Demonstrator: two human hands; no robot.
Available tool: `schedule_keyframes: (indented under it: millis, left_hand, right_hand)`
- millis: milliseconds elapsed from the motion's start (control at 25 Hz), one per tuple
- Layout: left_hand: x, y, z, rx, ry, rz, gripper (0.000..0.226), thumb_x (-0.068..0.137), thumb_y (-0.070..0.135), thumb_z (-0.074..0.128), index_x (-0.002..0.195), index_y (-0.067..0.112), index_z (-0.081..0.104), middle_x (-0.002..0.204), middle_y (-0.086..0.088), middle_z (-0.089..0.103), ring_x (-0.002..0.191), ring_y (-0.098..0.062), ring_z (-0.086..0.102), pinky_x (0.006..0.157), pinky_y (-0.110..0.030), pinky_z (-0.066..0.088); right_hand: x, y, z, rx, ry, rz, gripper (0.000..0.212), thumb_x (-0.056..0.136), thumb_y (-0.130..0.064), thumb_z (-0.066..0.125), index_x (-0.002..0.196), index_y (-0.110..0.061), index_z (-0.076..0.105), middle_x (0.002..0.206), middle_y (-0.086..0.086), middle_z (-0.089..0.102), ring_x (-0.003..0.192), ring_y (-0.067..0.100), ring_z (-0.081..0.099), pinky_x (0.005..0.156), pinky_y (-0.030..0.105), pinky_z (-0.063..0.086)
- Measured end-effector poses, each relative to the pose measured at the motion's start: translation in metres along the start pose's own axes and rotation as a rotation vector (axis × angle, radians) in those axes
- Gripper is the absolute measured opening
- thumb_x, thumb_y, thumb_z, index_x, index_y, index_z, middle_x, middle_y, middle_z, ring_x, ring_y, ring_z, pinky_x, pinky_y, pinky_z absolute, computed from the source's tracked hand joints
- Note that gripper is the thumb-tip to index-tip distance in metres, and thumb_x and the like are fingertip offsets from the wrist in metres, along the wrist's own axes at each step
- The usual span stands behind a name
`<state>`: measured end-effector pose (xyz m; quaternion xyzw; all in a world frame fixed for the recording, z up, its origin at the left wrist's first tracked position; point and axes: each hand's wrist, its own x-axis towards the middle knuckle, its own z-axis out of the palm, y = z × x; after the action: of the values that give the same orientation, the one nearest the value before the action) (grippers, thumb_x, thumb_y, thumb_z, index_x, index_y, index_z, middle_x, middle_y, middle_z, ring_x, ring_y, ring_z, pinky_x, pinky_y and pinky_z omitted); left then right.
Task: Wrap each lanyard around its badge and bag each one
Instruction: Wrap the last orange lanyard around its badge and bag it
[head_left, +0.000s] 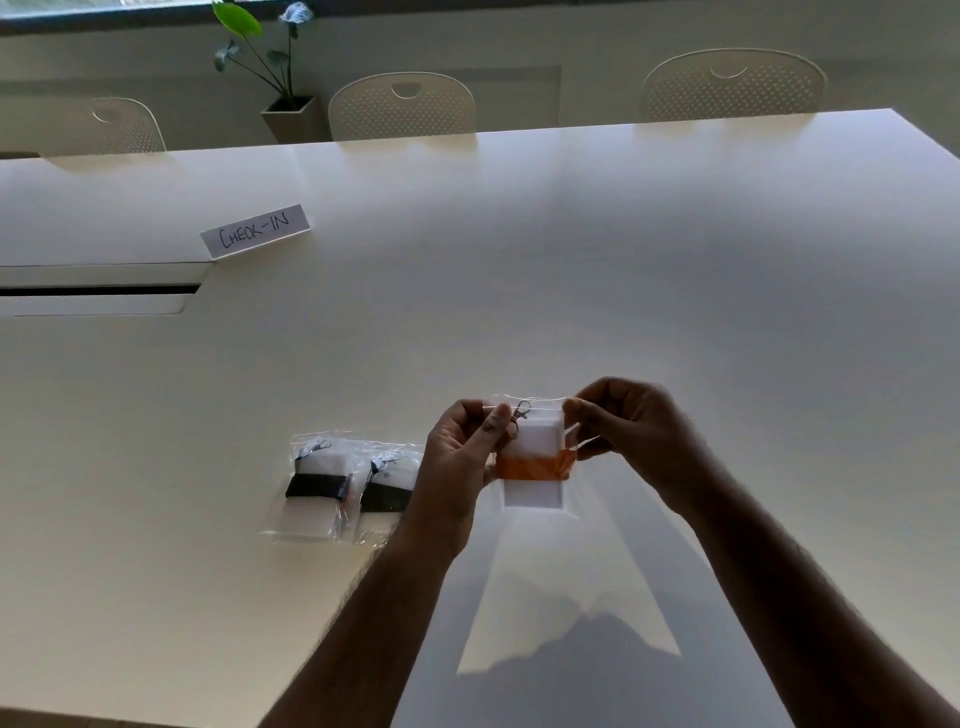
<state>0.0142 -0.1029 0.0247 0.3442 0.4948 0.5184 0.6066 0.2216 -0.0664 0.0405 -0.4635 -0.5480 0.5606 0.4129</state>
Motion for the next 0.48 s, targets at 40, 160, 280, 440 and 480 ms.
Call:
schedule_keyframes:
  millis: [40, 160, 280, 440, 480]
  left_hand:
    - [0.001, -0.0004, -0.0002, 0.038, 0.015, 0.016, 0.016, 0.099, 0.029, 0.064, 0.105, 0.014, 0.064, 0.095, -0.001, 0.071, 0.093, -0.015, 0.07, 0.08, -0.04, 0.062]
    - [0.0034, -0.0026, -0.0033, 0.161, 0.034, 0.05, 0.02, 0.099, 0.032, 0.064, 0.109, 0.014, 0.065, 0.099, -0.003, 0.072, 0.093, -0.015, 0.071, 0.08, -0.039, 0.062]
    - [0.0029, -0.0032, -0.0053, 0.213, 0.04, 0.069, 0.022, 0.098, 0.032, 0.066, 0.112, 0.015, 0.065, 0.107, -0.007, 0.073, 0.095, -0.014, 0.072, 0.077, -0.032, 0.062]
    - [0.0038, -0.0023, -0.0056, 0.201, 0.081, 0.073, 0.016, 0.099, 0.029, 0.066, 0.11, 0.017, 0.066, 0.107, -0.006, 0.074, 0.096, -0.015, 0.072, 0.079, -0.034, 0.064]
    - [0.0044, -0.0025, -0.0063, 0.192, 0.09, 0.066, 0.015, 0.099, 0.028, 0.065, 0.11, 0.017, 0.067, 0.105, -0.006, 0.074, 0.097, -0.018, 0.072, 0.082, -0.038, 0.064]
  right_hand:
    - [0.0003, -0.0001, 0.0011, 0.0, 0.006, 0.006, 0.021, 0.094, -0.021, 0.072, 0.094, 0.0, 0.071, 0.083, 0.016, 0.079, 0.071, 0.026, 0.076, 0.067, 0.039, 0.062]
    - [0.0005, -0.001, 0.0019, -0.034, 0.012, 0.007, 0.017, 0.099, -0.017, 0.068, 0.095, 0.0, 0.067, 0.082, 0.015, 0.079, 0.067, 0.026, 0.076, 0.059, 0.036, 0.062]
    - [0.0004, -0.0001, 0.0027, -0.078, 0.014, 0.014, 0.017, 0.1, -0.02, 0.067, 0.096, -0.004, 0.065, 0.083, 0.015, 0.079, 0.065, 0.028, 0.076, 0.054, 0.034, 0.06]
    - [-0.0006, 0.0002, 0.0032, -0.028, -0.02, 0.038, 0.024, 0.097, -0.025, 0.068, 0.099, -0.002, 0.066, 0.085, 0.014, 0.079, 0.07, 0.026, 0.076, 0.06, 0.036, 0.063]
    - [-0.0013, 0.0005, 0.0022, -0.007, -0.041, 0.058, 0.029, 0.094, -0.029, 0.07, 0.1, -0.001, 0.068, 0.087, 0.014, 0.08, 0.074, 0.027, 0.077, 0.063, 0.037, 0.064]
